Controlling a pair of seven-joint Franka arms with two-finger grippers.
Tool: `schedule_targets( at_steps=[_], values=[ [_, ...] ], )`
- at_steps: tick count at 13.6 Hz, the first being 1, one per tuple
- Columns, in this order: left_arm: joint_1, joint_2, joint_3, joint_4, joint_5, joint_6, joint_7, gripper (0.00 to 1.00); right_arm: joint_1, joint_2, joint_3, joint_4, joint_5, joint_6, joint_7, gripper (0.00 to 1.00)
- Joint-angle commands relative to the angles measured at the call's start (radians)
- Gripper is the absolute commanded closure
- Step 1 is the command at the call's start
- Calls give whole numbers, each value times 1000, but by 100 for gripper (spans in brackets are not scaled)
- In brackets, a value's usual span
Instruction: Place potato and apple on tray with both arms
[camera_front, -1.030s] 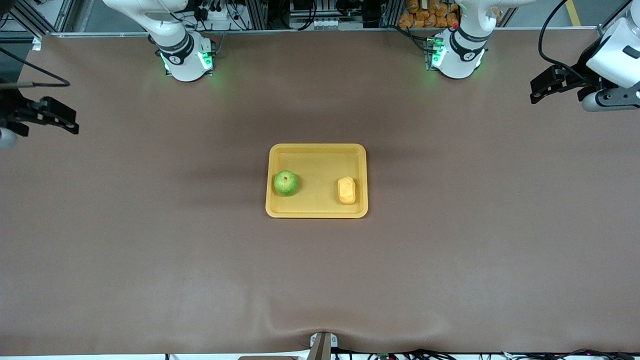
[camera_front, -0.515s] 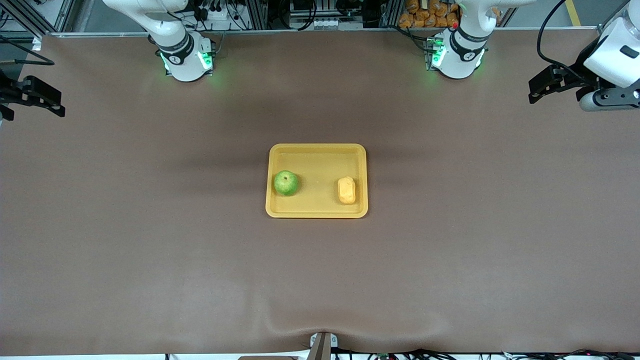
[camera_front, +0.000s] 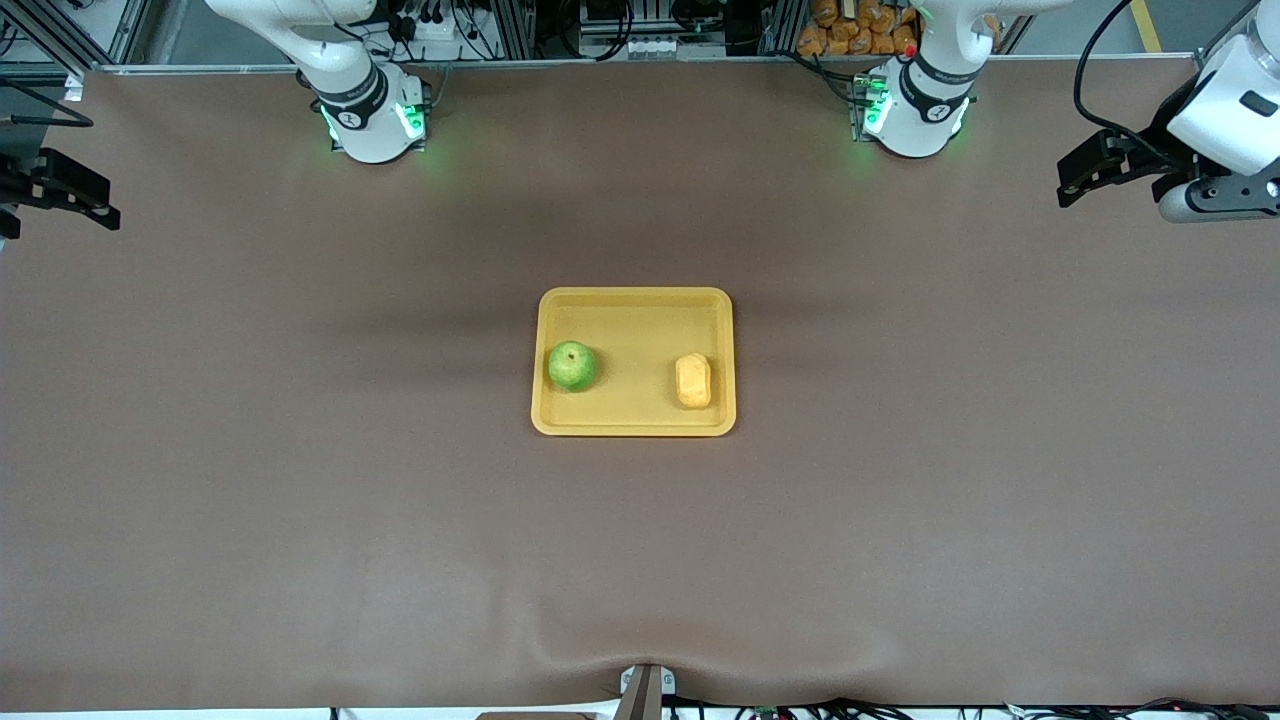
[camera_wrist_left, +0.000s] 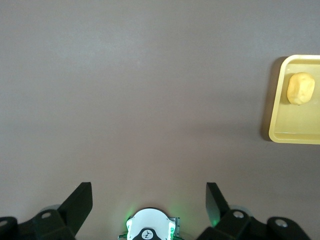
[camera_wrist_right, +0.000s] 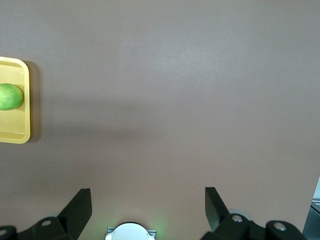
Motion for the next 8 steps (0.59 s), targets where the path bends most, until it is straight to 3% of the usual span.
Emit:
schedule_targets(
  at_steps=[1, 8],
  values=[
    [-1, -5, -8, 2, -10, -4, 8, 0, -3, -31, -7, -29, 19, -3, -3, 0],
    [8, 0, -6, 18, -12, -4, 22, 0, -6, -29, -7, -29, 31, -6, 1, 0]
  ],
)
